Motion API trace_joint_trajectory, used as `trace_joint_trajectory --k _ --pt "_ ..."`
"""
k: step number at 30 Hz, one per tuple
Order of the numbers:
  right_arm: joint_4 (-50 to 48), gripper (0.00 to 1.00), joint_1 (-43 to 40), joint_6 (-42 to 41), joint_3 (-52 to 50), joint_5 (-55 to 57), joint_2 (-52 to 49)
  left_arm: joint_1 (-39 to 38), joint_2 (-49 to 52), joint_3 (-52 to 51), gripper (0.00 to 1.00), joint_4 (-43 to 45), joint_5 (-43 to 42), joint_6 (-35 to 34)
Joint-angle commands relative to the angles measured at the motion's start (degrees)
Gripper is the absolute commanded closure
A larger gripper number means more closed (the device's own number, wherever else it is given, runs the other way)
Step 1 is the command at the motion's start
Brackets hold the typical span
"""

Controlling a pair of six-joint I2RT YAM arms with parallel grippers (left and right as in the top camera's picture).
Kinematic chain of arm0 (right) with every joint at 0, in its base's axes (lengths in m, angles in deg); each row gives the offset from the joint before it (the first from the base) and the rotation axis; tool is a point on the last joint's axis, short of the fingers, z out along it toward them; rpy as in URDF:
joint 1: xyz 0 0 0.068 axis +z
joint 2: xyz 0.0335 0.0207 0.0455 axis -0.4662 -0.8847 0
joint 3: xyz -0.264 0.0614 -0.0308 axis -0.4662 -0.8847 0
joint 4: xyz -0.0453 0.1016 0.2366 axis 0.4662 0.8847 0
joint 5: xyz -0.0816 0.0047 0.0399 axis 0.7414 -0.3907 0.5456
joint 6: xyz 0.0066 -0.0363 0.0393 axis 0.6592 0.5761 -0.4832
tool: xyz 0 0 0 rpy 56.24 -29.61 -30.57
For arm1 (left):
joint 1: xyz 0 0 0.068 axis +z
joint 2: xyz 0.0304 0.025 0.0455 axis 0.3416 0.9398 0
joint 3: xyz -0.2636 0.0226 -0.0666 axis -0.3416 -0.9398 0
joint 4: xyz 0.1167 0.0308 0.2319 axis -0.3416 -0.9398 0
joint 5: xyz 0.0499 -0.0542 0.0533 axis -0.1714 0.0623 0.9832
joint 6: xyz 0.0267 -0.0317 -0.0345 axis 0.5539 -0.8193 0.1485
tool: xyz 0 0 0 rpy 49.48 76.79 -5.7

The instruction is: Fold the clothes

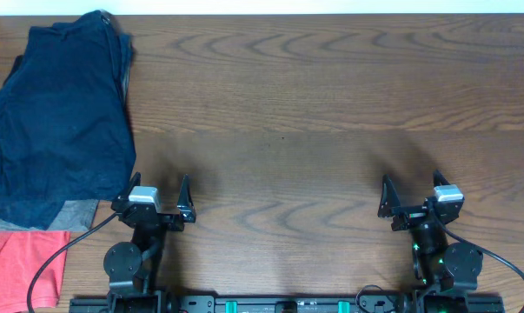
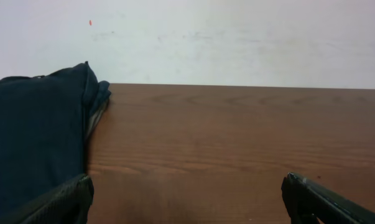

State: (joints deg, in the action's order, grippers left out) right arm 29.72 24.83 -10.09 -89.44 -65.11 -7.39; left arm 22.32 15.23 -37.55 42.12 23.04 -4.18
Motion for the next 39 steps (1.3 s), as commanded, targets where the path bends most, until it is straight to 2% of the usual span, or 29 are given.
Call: trace_joint_trajectory --k 1,39 --pt "0.3 0.01 0.9 0.2 -0.1 0.5 0.3 -0.3 -0.4 -0.7 0.02 -2.5 -0.6 -0.5" --pt "0.1 0.01 0.9 0.2 -0.1 -0.2 0.2 -0.3 -0.4 -0.7 0.02 -2.3 -0.6 -0.5"
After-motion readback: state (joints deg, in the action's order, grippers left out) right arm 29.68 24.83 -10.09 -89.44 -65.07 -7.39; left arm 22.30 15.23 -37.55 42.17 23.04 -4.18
